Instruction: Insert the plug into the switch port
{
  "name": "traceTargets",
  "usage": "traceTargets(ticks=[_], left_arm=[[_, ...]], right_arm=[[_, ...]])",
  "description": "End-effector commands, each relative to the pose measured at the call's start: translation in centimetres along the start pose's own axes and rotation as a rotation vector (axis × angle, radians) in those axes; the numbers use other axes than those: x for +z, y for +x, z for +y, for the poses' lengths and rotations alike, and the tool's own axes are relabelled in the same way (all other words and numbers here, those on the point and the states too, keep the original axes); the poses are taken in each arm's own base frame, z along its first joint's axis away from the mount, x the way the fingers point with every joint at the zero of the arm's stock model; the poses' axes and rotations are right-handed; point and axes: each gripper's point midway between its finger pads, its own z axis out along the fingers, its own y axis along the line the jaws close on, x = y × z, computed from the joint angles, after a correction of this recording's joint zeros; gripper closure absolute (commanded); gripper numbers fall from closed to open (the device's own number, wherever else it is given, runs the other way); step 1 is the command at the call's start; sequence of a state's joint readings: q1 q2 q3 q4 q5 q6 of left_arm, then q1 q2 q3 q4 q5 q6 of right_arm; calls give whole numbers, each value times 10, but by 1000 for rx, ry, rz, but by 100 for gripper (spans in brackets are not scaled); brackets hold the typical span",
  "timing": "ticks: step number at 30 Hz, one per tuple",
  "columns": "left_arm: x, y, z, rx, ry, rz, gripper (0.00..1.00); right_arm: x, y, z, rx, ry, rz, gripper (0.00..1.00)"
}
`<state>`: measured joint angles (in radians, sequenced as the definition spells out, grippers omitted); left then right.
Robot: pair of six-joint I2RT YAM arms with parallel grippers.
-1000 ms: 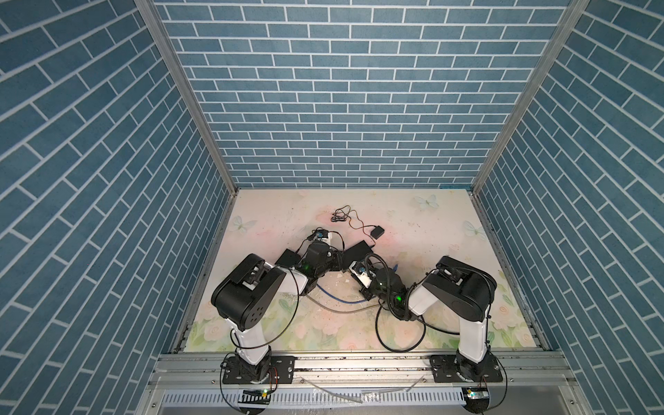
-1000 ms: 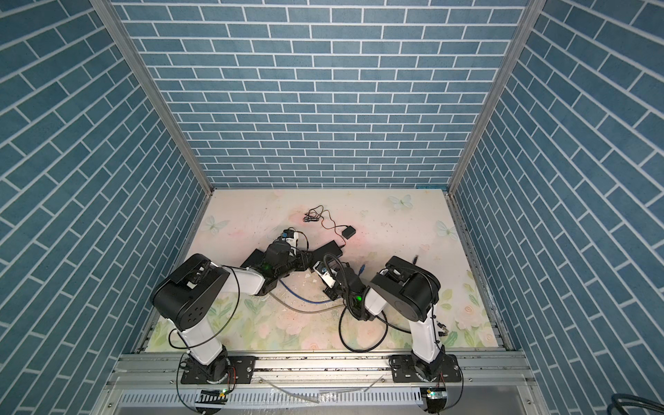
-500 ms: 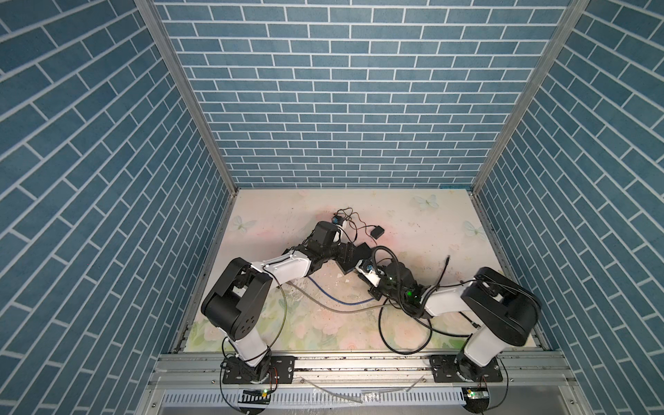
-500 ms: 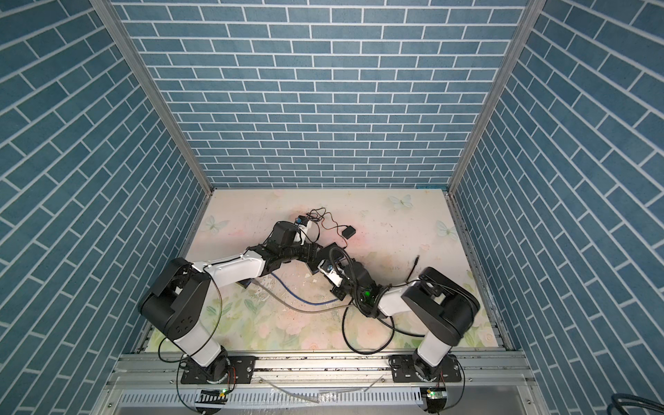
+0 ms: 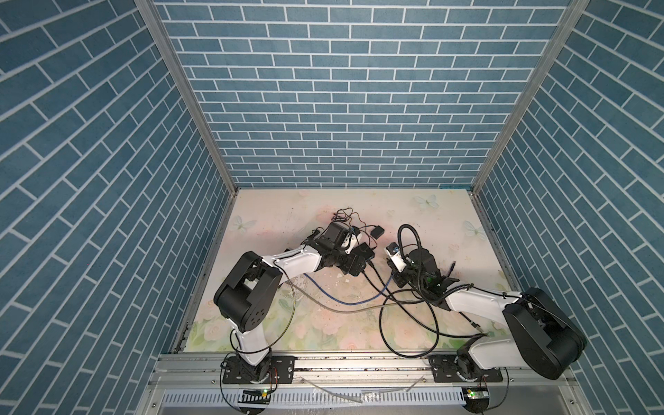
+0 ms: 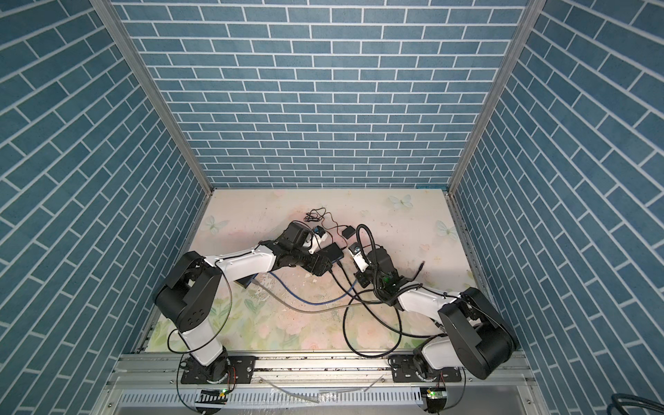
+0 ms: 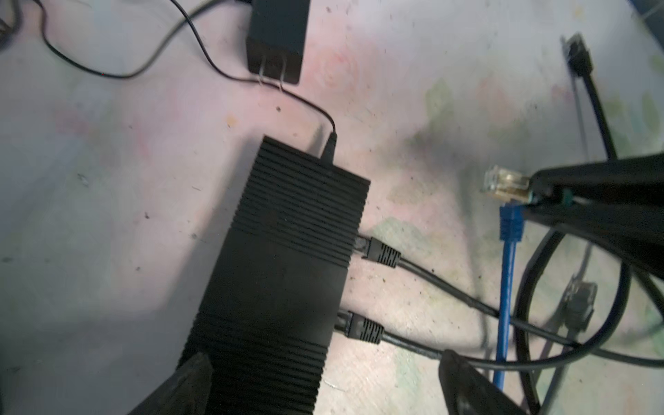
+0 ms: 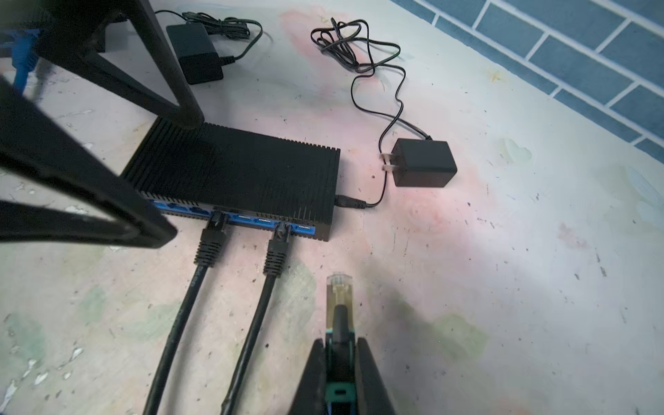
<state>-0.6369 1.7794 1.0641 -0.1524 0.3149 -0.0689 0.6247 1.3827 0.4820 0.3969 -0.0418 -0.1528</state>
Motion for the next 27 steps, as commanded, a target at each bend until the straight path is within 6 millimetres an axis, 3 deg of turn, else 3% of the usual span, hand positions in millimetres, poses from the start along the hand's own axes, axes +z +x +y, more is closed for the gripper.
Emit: traceTargets(ticks=[1, 11, 16, 27], left_arm=[[1, 11, -1, 62, -29, 85, 0], [-18, 22, 22, 108, -168, 140, 0], [-21, 1, 24, 87, -136, 87, 0], [-8, -33, 27, 112, -114, 127, 2]], right_arm=[[3, -9, 4, 49, -34, -17, 100], [1, -18, 22, 1, -147, -58, 100], [2, -19, 27, -2, -170, -52, 100], [0, -12, 32, -2, -181, -39, 100]])
